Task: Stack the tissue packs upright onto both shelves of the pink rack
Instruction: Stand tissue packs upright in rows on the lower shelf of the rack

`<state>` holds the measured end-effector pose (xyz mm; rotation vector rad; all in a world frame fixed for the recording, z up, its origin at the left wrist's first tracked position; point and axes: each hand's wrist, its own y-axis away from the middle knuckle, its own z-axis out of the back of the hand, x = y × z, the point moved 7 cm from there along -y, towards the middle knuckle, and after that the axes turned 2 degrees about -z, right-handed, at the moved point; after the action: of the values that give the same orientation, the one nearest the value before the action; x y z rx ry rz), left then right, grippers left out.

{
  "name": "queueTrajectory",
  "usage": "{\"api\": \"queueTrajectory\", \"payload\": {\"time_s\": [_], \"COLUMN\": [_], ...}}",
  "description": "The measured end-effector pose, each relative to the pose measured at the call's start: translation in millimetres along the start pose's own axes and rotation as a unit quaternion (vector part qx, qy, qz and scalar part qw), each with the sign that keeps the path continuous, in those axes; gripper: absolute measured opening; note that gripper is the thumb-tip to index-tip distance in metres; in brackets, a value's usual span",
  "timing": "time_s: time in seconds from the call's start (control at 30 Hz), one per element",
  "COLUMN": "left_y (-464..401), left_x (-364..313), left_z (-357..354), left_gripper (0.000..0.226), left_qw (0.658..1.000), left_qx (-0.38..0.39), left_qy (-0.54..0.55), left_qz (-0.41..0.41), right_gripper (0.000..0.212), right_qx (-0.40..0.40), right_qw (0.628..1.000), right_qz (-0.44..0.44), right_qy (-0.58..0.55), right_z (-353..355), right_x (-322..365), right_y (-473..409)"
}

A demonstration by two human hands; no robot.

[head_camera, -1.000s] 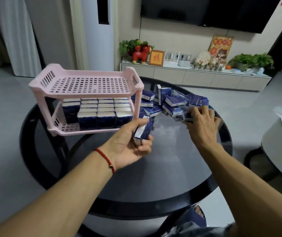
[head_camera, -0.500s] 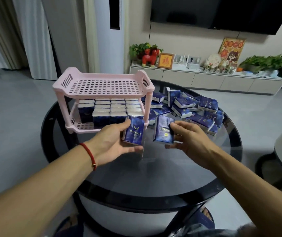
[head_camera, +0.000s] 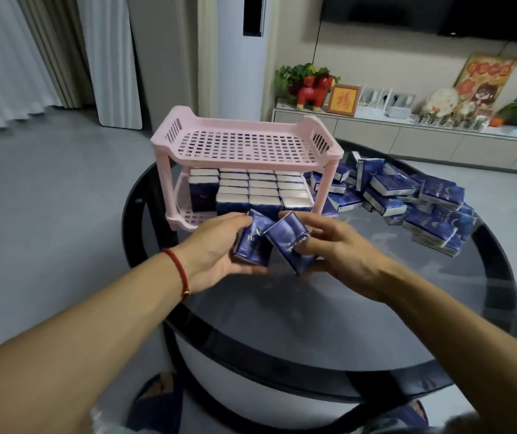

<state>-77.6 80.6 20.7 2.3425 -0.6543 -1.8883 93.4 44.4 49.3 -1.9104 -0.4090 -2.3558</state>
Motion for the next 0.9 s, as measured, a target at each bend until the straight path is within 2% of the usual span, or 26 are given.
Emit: {"api": "queueTrajectory", "payload": {"time_s": [0.07,0.17,0.23,0.33,0.47,0.53,0.63,0.73,0.8,0.9], "left_y": [1,3,5,10,18,19,18,13,13,16], "left_x": [0,2,7,12,8,5,1,-2,-3,-5], "left_z": [9,21,27,25,11,11,13,21,23,21], "left_gripper": [0.025,0.023,0.027,0.036,0.038,0.04,0.05,0.058,0.059,0.059], "left_qw": [1.0,0.999,0.999,0.995,0.984,0.983,0.986,0.992,0.993,0.99], "left_qx": [-0.01,-0.023,-0.017,0.039,0.133,0.146,0.159,0.122,0.101,0.096], "left_qy": [-0.012,-0.008,0.006,0.031,0.077,0.078,0.035,-0.022,-0.045,-0.086], "left_qz": [0.003,0.022,0.047,0.092,0.094,0.074,0.039,-0.002,-0.028,-0.058], "right_gripper": [0.045,0.035,0.03,0.031,0.032,0.033,0.054,0.051,0.051,0.053], "right_qx": [0.021,0.009,-0.016,-0.044,-0.03,-0.013,0.032,0.026,0.012,-0.018], "right_qw": [0.999,0.996,0.983,0.957,0.954,0.958,0.981,0.992,0.994,0.988], "right_qz": [0.017,0.053,0.117,0.208,0.255,0.248,0.179,0.125,0.103,0.125], "right_qy": [0.045,0.074,0.14,0.195,0.157,0.141,0.069,-0.002,0.033,0.09], "right_z": [-3,-3,-5,-15,-35,-41,-42,-34,-31,-34], "right_x": [3,9,19,26,21,21,16,9,4,5], "right_y": [-3,-9,-10,-13,-17,-16,-15,-18,-21,-25]}}
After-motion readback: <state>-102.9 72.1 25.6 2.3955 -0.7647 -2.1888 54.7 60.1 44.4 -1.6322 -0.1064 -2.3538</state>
